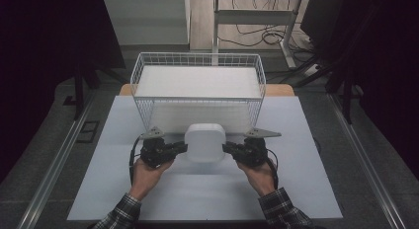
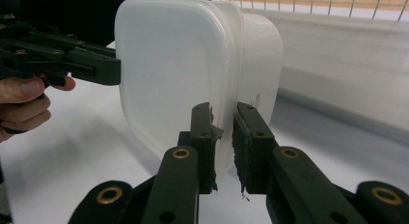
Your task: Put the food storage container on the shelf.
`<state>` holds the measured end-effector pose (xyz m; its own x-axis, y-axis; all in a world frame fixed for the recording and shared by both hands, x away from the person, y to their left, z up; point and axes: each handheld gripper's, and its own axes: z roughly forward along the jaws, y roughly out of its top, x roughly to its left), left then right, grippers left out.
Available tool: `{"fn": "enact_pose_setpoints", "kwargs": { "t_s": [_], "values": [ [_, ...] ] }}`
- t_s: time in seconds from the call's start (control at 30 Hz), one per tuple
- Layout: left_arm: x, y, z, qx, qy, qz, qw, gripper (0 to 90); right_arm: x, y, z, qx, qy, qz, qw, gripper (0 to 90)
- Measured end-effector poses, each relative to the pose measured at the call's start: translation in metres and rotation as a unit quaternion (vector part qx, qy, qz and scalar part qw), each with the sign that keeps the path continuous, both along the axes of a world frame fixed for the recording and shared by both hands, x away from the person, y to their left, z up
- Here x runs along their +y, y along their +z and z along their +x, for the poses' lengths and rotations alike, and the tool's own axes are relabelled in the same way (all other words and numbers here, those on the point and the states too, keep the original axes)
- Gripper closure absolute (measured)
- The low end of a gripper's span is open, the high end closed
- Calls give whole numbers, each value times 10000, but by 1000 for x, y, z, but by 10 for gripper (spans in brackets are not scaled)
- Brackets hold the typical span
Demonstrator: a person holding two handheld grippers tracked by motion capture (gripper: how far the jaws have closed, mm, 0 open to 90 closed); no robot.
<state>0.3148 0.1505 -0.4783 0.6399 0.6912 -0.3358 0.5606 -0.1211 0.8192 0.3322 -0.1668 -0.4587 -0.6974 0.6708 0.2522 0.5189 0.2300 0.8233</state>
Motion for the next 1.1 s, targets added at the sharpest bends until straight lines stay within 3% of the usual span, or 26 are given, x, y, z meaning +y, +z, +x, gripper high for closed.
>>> {"fn": "enact_pose_setpoints", "kwargs": {
  "t_s": [0.3,0.5,0.8,0.87,1.1],
  "values": [
    [6,1,32,17,291,-28,9996,790,13,1,37,-7,-98,-34,9999,781],
    [2,-9,53,152,392,28,9991,787,16,-10,59,140,-225,-101,9996,775],
    [-3,-18,67,334,499,8,9982,780,15,-20,74,302,-362,-155,9988,769],
    [0,-20,71,391,490,-162,9979,780,14,-21,78,343,-341,-70,9988,768],
    [-3,-21,78,253,466,-54,9986,726,18,-21,83,201,-382,-127,9990,708]
  ]
}}
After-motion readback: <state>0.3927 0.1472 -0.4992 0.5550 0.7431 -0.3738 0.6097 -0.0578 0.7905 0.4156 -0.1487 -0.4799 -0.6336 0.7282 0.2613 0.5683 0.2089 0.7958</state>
